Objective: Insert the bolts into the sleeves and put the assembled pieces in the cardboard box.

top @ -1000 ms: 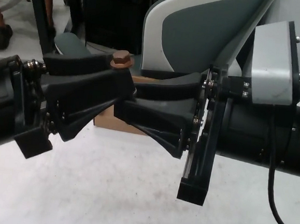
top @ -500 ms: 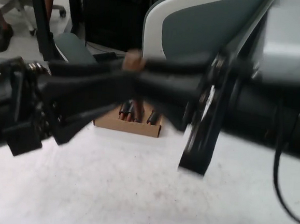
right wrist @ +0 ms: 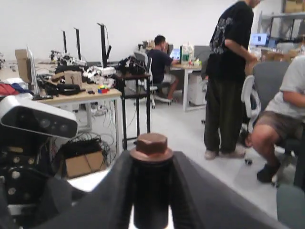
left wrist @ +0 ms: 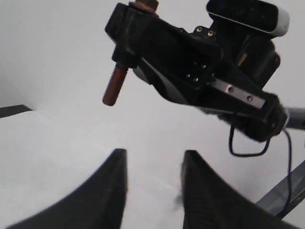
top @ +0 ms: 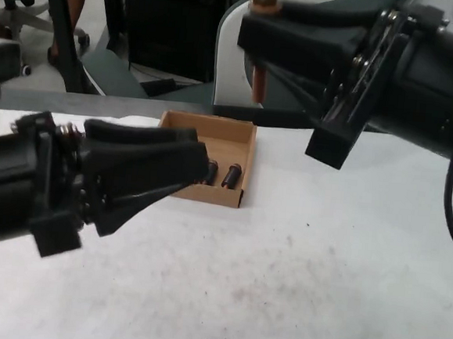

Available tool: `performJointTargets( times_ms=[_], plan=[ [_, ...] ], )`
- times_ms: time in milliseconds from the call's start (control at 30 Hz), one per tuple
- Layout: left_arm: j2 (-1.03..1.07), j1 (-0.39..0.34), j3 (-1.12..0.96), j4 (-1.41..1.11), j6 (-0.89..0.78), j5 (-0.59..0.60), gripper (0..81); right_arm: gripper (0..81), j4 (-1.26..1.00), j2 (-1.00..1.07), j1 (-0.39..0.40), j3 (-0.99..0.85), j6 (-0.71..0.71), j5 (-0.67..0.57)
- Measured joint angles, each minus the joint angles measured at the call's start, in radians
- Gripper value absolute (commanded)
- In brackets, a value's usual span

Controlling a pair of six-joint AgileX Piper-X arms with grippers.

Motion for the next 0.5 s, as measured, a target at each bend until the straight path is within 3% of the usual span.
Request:
performJointTargets(
  times_ms=[33, 233, 500],
  plan=[
    [0.000, 0.000, 0.000, 0.005, 0.034, 0.000, 0.9, 0.2, 0.000, 0.001, -0.001, -0.003, 0.000, 0.000],
    [-0.003, 0.000, 0.002, 0.043, 0.183, -0.033, 0.8, 0.2, 0.181, 0.085, -0.041, -0.095, 0.000, 0.000],
    [-0.124, 0.000, 0.052, 0.053, 0.284, -0.317, 0.8, 0.2, 0.302, 0.271, -0.065, -0.242, 0.032, 0.001]
  ],
)
